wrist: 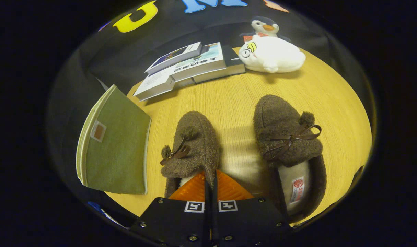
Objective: Open the storage box then place both shoes into the box .Put the left shoe in first, then the right shoe, with the right side of both shoes facing outward in a uniform manner.
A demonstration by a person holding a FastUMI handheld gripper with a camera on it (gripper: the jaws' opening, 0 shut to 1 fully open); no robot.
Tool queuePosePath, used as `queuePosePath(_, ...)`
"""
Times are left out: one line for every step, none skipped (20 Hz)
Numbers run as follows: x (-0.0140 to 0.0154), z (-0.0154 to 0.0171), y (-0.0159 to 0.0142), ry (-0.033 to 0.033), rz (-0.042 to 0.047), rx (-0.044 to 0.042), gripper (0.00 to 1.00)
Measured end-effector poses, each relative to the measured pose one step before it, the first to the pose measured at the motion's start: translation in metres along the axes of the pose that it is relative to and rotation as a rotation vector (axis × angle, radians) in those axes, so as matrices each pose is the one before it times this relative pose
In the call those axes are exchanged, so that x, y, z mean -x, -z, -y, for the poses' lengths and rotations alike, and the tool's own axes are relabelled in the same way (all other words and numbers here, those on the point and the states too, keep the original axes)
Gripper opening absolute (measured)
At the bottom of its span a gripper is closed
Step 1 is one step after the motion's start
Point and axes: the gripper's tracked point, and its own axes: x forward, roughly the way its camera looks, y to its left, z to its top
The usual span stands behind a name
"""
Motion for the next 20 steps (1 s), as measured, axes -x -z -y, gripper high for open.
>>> queuePosePath(0.00551,-0.00328,-0.00240,-0.00603,0.00656,-0.01247,0.01)
queuePosePath(0.00609,-0.00419,-0.00410,-0.00568,0.00810,-0.00671,0.01)
queuePosePath(0.00571,-0.00401,-0.00415,-0.00499,0.01081,-0.00488,0.01)
queuePosePath(0.00515,-0.00492,-0.00573,-0.00580,0.01248,-0.00650,0.01)
queuePosePath(0.00451,-0.00600,-0.00536,-0.00726,0.01205,-0.00527,0.01)
queuePosePath(0.00402,-0.00670,-0.00535,-0.00900,0.01078,-0.00594,0.01)
queuePosePath(0.00543,-0.00702,-0.00608,-0.00894,0.01328,-0.00490,0.01)
queuePosePath(0.00444,-0.00764,-0.00601,-0.00947,0.01245,-0.00129,0.01)
queuePosePath(0.00582,-0.00774,-0.00597,-0.00750,0.01497,0.00005,0.01)
queuePosePath(0.00545,-0.00857,-0.00569,-0.00771,0.01264,-0.00195,0.01)
queuePosePath(0.00499,-0.00894,-0.00551,-0.00952,0.01310,-0.00088,0.01)
queuePosePath(0.00425,-0.00964,-0.00608,-0.01059,0.01176,-0.00129,0.01)
queuePosePath(0.00495,-0.01077,-0.00535,-0.01137,0.01095,0.00037,0.01)
queuePosePath(0.00343,-0.01060,-0.00616,-0.01160,0.01161,-0.00080,0.01)
queuePosePath(0.00315,-0.01169,-0.00467,-0.01119,0.01200,-0.00016,0.01)
queuePosePath(0.00158,-0.01143,-0.00491,-0.01211,0.00921,-0.00088,0.01)
queuePosePath(0.00154,-0.01224,-0.00406,-0.01193,0.01035,0.00066,0.01)
queuePosePath(0.00002,-0.01174,-0.00281,-0.00983,0.00590,0.00185,0.01)
queuePosePath(-0.00112,-0.01045,-0.00125,-0.00743,0.00407,0.00239,0.01)
queuePosePath(-0.00161,-0.01093,-0.00116,-0.00834,0.00504,0.00171,0.01)
